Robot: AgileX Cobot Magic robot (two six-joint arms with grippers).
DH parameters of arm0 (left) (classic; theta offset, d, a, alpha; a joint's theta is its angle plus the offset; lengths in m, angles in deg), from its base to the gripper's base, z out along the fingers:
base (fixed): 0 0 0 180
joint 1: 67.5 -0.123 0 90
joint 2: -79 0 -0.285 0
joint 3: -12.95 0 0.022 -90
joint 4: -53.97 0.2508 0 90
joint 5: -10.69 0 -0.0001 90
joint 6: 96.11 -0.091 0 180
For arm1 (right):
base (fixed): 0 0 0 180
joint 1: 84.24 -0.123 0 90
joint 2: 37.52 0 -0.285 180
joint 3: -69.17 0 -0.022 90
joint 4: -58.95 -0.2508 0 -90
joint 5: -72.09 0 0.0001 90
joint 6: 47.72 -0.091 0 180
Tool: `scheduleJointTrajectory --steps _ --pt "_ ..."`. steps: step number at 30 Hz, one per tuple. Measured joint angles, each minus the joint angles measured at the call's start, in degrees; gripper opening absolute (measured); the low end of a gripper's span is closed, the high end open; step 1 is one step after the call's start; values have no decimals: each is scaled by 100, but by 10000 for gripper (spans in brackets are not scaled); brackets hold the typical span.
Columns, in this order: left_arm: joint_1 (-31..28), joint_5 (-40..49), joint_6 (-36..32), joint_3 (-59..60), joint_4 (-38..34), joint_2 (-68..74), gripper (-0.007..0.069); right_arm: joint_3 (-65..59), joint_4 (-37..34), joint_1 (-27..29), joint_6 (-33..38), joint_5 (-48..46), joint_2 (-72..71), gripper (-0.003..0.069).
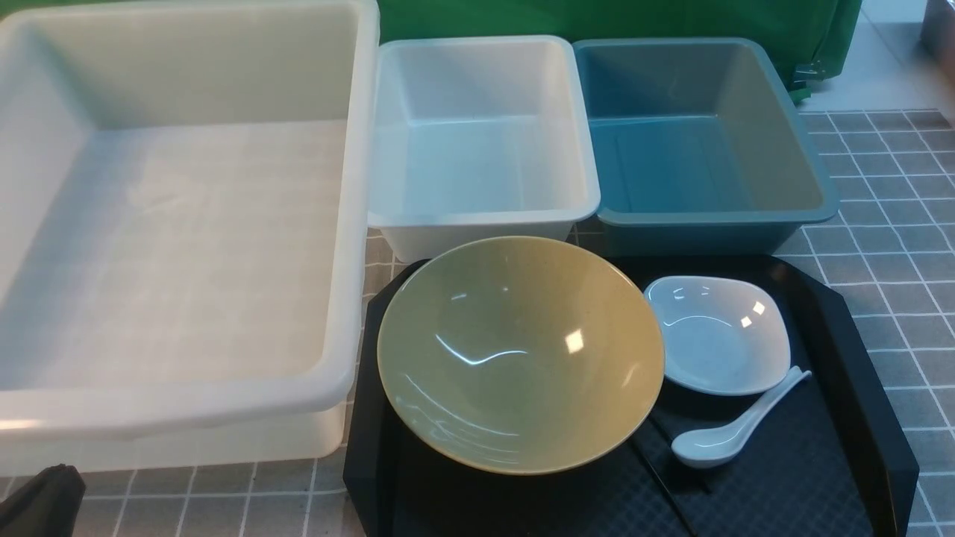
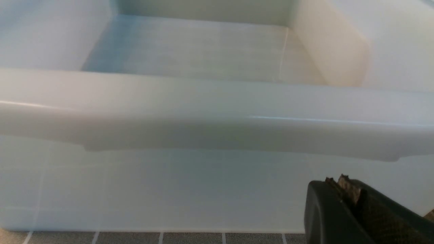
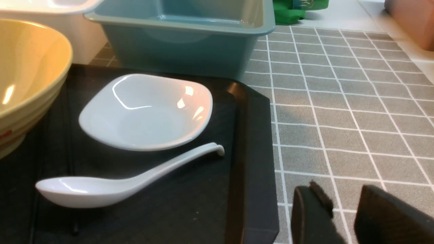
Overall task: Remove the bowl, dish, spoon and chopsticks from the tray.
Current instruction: Use the left arm to grab the yellow noodle bowl on the left
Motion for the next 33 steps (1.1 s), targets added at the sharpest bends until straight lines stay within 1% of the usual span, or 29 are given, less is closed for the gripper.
scheduleJointTrajectory --steps 6,11,16,18,20,24,27,29,31,33 --pt "0 -11 -21 0 65 0 -15 0 24 0 19 0 0 237" --pt "0 -29 -47 0 99 0 -15 0 113 0 284 0 0 237" --pt "0 -50 -62 0 105 0 -15 0 130 0 310 0 0 237" --pt "0 -199 -69 6 105 0 -15 0 147 0 310 114 0 237" --pt "0 -523 -69 10 105 0 -15 -13 160 0 310 432 0 237" --pt "0 -1977 -63 10 105 0 -15 -12 184 0 310 2460 0 237" --pt "0 -2700 -63 10 105 0 -15 -12 189 0 251 3418 0 237" --pt "0 -3172 -63 10 105 0 -15 -12 199 0 63 4117 0 237" --pt "0 -3706 9 10 93 0 -15 -6 188 0 -270 4815 0 237" --pt "0 -4305 420 10 74 0 -15 -6 176 0 -728 5017 0 237"
